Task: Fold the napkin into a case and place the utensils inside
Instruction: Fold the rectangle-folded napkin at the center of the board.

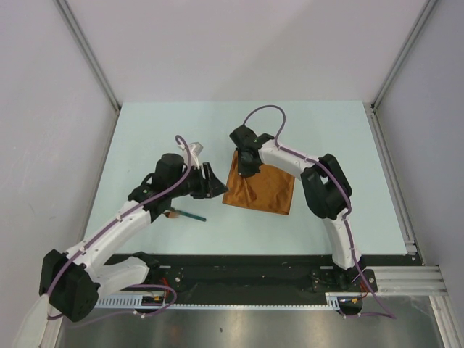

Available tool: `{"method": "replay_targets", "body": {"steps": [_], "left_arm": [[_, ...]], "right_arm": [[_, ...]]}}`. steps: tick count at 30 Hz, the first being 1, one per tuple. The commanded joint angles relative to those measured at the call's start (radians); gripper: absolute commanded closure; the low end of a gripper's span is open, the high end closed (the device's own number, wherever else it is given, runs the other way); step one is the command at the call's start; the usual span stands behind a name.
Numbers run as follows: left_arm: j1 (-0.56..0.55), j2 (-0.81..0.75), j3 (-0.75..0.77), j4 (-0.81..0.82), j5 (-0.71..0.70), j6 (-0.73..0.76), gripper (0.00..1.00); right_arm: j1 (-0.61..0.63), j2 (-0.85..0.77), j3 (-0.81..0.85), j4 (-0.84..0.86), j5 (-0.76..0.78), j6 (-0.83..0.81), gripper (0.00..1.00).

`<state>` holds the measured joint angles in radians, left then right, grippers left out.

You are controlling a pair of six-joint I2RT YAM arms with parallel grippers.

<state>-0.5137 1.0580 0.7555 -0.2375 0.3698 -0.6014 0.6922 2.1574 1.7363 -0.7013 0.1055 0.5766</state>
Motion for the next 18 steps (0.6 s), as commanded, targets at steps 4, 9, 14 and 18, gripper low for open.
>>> {"method": "replay_targets", "body": {"steps": [4,9,14,18], "left_arm": [[0.032,-0.046,0.005,-0.003,0.015,0.02,0.44],[0.043,-0.041,0.001,0.003,0.027,0.026,0.44],[0.052,-0.043,-0.002,0.003,0.041,0.028,0.44],[0.055,-0.043,-0.002,0.006,0.046,0.028,0.44]], "right_arm": [[-0.002,0.022,0.035,0.036,-0.056,0.035,1.0],[0.0,0.016,0.029,0.034,-0.058,0.048,1.0],[0.003,0.005,0.029,0.036,-0.044,0.048,1.0],[0.0,0.019,0.031,0.036,-0.062,0.055,1.0]]}}
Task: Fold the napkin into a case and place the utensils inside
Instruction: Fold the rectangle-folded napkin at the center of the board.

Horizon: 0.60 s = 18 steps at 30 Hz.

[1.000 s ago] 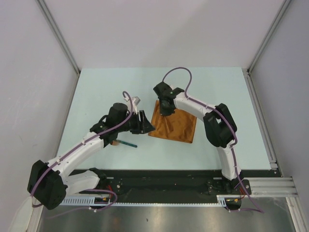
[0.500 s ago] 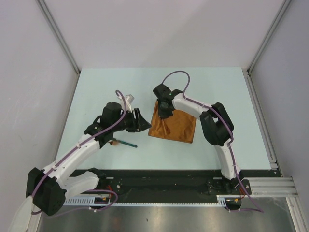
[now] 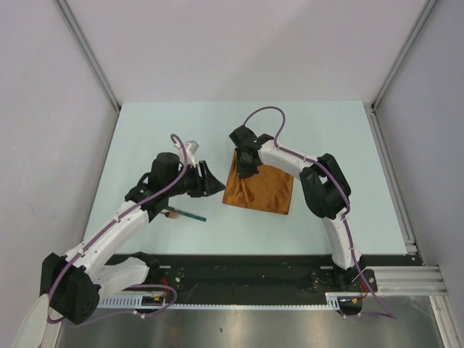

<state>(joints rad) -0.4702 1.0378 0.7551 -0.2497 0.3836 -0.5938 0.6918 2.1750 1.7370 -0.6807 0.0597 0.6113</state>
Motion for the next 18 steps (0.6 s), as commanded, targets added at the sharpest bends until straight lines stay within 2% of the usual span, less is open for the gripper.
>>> {"method": "replay_targets", "body": {"steps": [1,14,18], "left_arm": [[0.013,-0.021,-0.003,0.02,0.032,0.02,0.44],[0.018,-0.022,-0.002,0.02,0.041,0.02,0.44],[0.019,-0.022,-0.002,0.02,0.041,0.02,0.44]], "right_arm": [[0.0,0.002,0.033,0.015,-0.015,0.024,1.0],[-0.002,0.028,0.044,0.027,-0.046,0.044,0.96],[-0.006,0.031,0.049,0.024,-0.047,0.048,0.87]]}}
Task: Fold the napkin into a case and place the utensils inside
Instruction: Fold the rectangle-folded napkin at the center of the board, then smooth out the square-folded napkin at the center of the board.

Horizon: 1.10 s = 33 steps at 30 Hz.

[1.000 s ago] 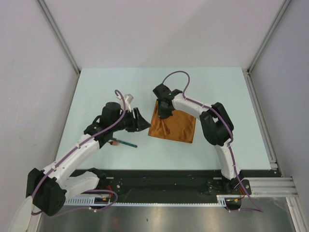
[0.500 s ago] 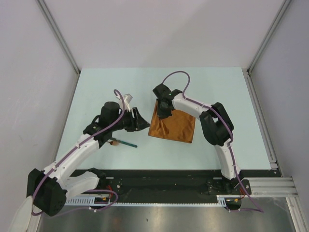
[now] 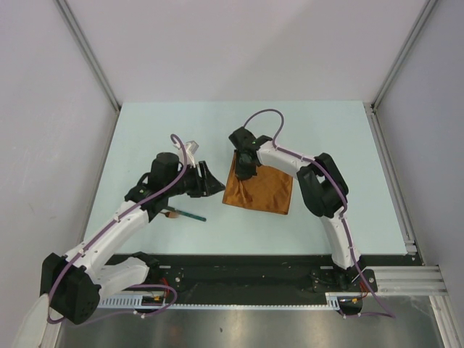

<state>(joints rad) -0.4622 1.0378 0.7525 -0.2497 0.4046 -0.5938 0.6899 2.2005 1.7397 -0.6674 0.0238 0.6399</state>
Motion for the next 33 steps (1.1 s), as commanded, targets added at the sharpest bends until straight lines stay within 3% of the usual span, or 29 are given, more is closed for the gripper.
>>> {"method": "replay_targets", "body": {"steps": [1,3,7,10,12,14,18,24,25,30,33], "left_arm": [[0.011,-0.021,0.002,0.021,0.022,0.02,0.44],[0.013,-0.021,0.004,0.02,0.022,0.02,0.44],[0.014,-0.016,0.002,0.023,0.02,0.025,0.44],[0.017,-0.004,0.001,0.02,0.025,0.034,0.43],[0.017,0.028,-0.004,0.043,0.053,0.038,0.43],[0.014,0.062,-0.008,0.069,0.06,0.038,0.43],[-0.039,0.204,0.03,0.06,0.028,0.06,0.4],[-0.104,0.415,0.108,0.141,0.019,-0.009,0.48],[-0.105,0.447,0.119,0.141,0.014,-0.012,0.48],[-0.107,0.559,0.145,0.179,-0.036,-0.008,0.48],[-0.113,0.623,0.148,0.231,0.002,-0.047,0.52]], "right_arm": [[-0.004,0.005,0.047,0.011,-0.012,0.02,0.83],[-0.006,-0.005,0.05,0.017,-0.013,0.015,0.78],[-0.015,-0.054,0.037,0.066,-0.114,0.011,0.58],[-0.079,-0.177,-0.121,0.242,-0.361,0.046,0.53],[-0.153,-0.263,-0.331,0.447,-0.514,0.079,0.44],[-0.196,-0.382,-0.435,0.497,-0.532,0.074,0.38],[-0.231,-0.537,-0.59,0.33,-0.363,-0.064,0.39],[-0.294,-0.74,-0.885,0.439,-0.367,-0.063,0.52],[-0.306,-0.76,-0.907,0.437,-0.369,-0.081,0.58],[-0.391,-0.884,-1.081,0.604,-0.516,-0.072,0.68],[-0.457,-0.874,-1.152,0.657,-0.596,-0.074,0.81]]}}
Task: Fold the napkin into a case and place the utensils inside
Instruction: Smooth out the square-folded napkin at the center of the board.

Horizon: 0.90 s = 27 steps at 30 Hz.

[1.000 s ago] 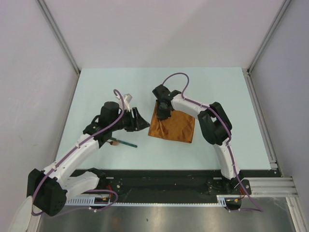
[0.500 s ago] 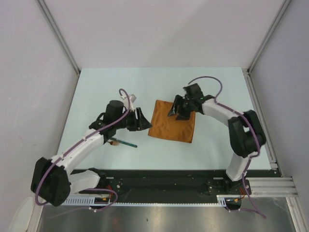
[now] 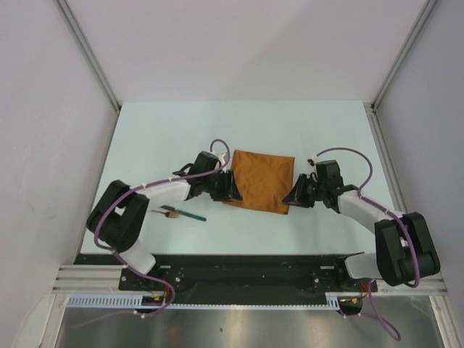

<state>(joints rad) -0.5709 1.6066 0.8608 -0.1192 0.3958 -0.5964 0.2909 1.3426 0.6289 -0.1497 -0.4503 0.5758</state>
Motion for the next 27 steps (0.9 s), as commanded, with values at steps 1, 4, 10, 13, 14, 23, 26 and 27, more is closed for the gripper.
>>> {"method": "replay_targets", "body": {"steps": [1,4,10,13,14,23,26,27], "left_arm": [[-0.006,0.073,0.046,0.096,0.011,-0.046,0.54],[-0.004,0.118,0.058,0.069,-0.041,-0.04,0.54],[0.029,0.165,0.053,0.015,-0.118,-0.032,0.54],[0.037,0.168,0.041,0.01,-0.138,-0.029,0.54],[0.036,0.168,0.041,0.004,-0.14,-0.028,0.54],[0.032,0.098,0.061,-0.059,-0.212,0.017,0.54],[0.034,0.058,0.096,-0.004,-0.128,0.017,0.48],[0.034,0.055,0.119,0.047,-0.106,-0.003,0.47]], "right_arm": [[-0.074,-0.008,-0.058,0.139,-0.142,-0.014,0.83],[-0.078,0.02,-0.086,0.219,-0.183,-0.005,0.87],[-0.076,0.069,-0.149,0.332,-0.205,0.033,0.87],[-0.078,0.09,-0.169,0.337,-0.196,0.024,0.87],[-0.081,0.093,-0.173,0.341,-0.192,0.025,0.87],[-0.104,0.13,-0.15,0.326,-0.205,0.009,0.86],[-0.131,0.092,-0.088,0.32,-0.215,0.024,0.73],[-0.137,0.084,-0.068,0.32,-0.2,0.021,0.65]]}}
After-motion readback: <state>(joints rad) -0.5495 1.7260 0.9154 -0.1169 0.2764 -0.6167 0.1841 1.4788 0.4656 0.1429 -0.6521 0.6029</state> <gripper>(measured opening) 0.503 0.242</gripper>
